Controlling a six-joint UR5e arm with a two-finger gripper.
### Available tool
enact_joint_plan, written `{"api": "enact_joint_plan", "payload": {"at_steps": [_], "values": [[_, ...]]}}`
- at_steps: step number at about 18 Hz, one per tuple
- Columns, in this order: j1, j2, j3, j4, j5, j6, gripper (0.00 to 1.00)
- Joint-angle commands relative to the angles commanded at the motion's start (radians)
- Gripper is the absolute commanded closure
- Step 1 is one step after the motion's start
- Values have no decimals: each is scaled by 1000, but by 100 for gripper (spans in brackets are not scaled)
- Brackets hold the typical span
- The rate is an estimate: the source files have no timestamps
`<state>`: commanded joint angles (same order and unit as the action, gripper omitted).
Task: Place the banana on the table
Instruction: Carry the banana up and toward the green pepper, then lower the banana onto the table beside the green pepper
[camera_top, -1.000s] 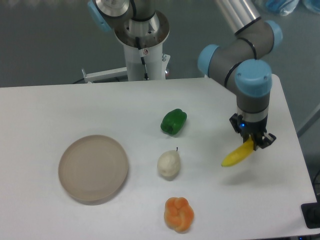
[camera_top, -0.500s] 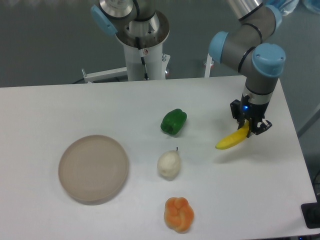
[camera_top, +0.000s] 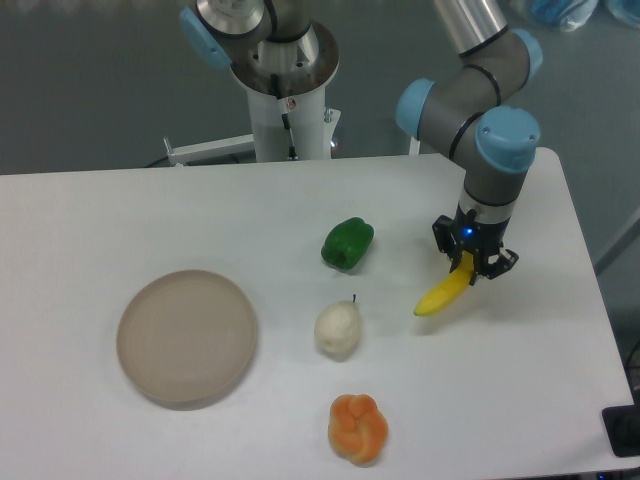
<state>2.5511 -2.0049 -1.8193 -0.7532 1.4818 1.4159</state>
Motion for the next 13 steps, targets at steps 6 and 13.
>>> {"api": "enact_joint_plan", "payload": {"at_steps": [6, 13], "values": [[-11, -34, 12, 26, 26, 21, 66], [-20, -46, 15, 29, 31, 54, 66]]}}
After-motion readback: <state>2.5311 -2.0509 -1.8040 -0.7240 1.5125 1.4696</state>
